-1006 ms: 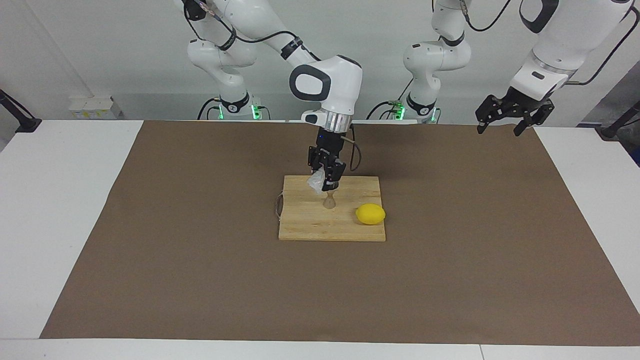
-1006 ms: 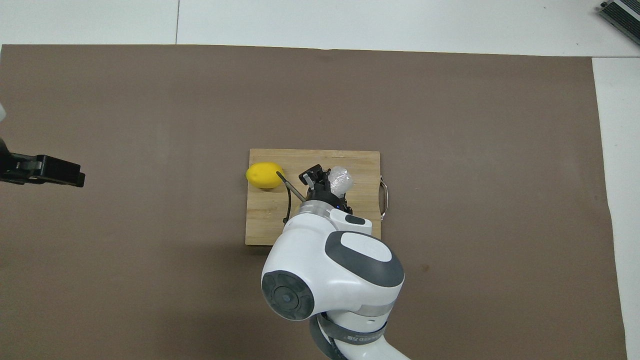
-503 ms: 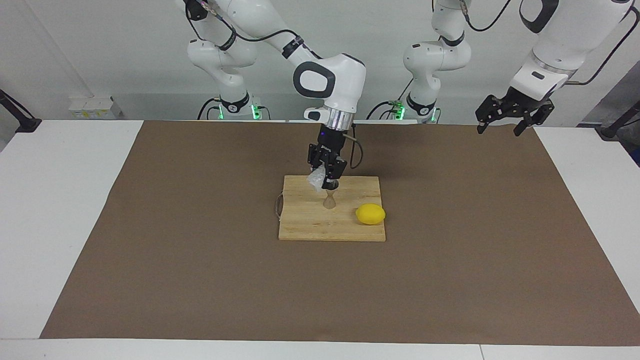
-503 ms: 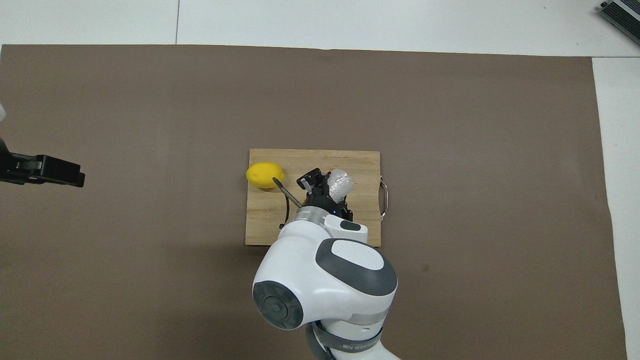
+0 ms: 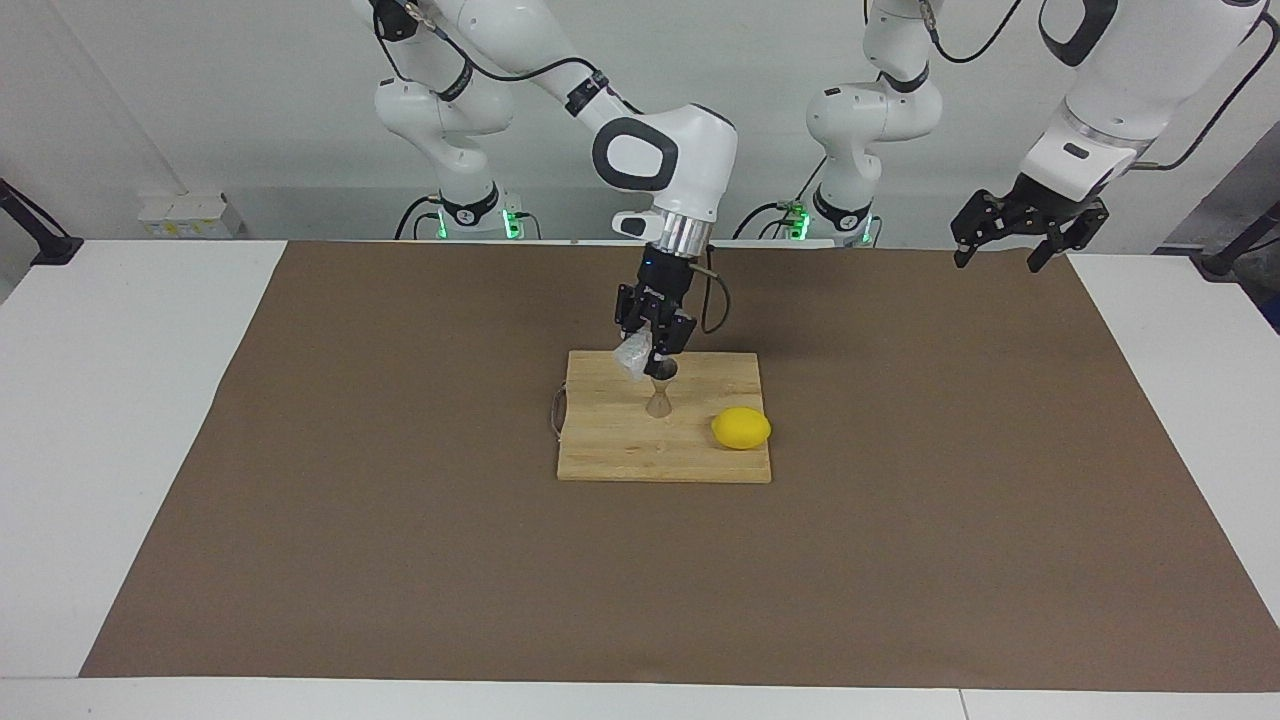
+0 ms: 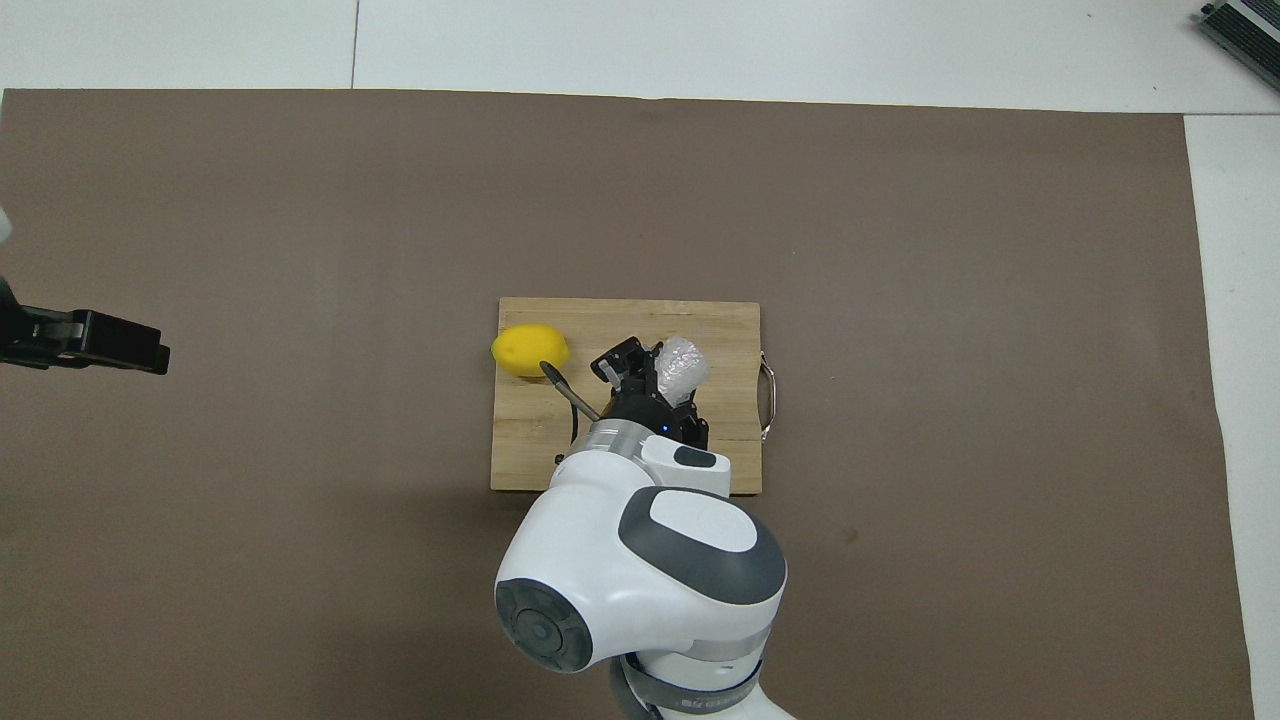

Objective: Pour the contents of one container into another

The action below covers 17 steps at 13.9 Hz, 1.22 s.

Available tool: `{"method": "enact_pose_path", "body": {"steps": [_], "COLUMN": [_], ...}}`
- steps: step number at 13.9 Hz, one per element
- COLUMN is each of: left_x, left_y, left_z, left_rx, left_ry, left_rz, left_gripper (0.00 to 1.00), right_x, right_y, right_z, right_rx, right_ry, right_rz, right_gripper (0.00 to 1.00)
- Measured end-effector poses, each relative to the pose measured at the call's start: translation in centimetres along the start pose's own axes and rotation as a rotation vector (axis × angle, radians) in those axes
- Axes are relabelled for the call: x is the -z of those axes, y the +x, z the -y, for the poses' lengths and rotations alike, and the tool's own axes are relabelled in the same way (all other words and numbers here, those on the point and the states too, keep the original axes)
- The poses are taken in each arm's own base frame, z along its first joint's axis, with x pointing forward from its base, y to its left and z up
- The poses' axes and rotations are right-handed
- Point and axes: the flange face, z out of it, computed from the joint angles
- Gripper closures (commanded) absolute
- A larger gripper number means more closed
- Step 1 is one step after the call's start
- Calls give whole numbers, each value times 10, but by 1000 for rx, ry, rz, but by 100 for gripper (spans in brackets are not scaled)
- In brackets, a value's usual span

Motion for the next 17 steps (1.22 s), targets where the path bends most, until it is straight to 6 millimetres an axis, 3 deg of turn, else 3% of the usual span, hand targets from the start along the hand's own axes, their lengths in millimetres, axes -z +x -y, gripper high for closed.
{"method": "enact_pose_path", "body": {"steps": [17], "left_x": [0], "left_y": [0], "left_z": [0], "left_rx": [0], "left_ry": [0], "left_rz": [0], "left_gripper": [0], "right_x": [12], "right_y": [-17], "right_z": [-3], "right_rx": [94], "right_ry": [58], "right_rz": [-87], "right_gripper": [55]}}
